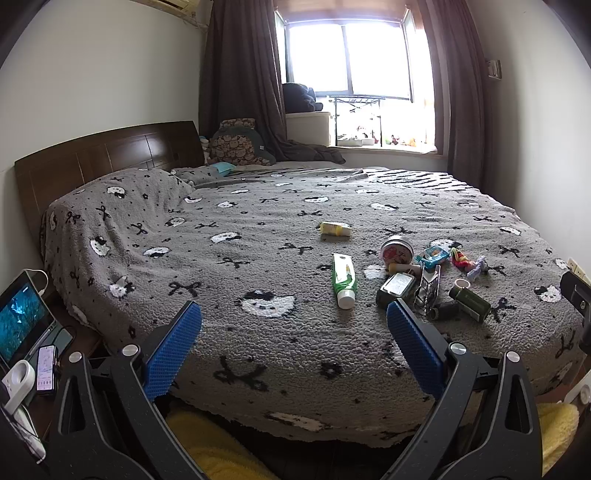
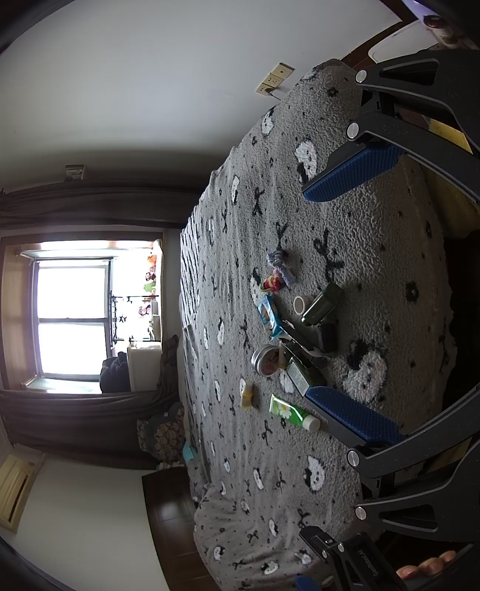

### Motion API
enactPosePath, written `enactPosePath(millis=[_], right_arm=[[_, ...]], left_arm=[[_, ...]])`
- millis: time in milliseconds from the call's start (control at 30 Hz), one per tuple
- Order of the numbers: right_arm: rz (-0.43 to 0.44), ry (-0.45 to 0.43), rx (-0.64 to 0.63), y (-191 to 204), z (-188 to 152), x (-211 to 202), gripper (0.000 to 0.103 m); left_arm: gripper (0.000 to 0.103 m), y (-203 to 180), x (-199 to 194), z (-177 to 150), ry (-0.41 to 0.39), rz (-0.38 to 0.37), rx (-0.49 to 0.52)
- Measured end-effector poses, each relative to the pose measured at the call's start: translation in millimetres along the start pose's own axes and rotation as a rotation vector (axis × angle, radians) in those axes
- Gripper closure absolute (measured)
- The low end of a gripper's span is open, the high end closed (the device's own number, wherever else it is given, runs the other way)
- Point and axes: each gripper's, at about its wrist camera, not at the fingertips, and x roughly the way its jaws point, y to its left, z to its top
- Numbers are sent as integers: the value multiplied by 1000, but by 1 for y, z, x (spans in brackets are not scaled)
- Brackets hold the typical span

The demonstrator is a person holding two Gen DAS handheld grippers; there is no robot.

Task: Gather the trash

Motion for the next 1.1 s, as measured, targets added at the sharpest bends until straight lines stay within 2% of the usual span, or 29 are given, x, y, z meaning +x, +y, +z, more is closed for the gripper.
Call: enactPosePath(millis=[433, 567, 700, 967, 1100], right_arm=[[40, -8, 10, -1, -9, 9, 3], [60, -12, 20, -6, -13, 16, 3], [40, -13, -11, -6, -20, 28, 3], [66, 93, 17, -12, -44, 79, 3], [70, 126, -7, -12, -52, 104, 3]], left_arm=[[8, 10, 5, -5, 1, 7, 10], [8, 5, 17, -10, 7, 28, 39], [8, 4, 36, -17, 24, 3, 33], [8, -5, 77, -32, 76, -45, 40], [8, -15, 95, -37, 100, -51, 82]])
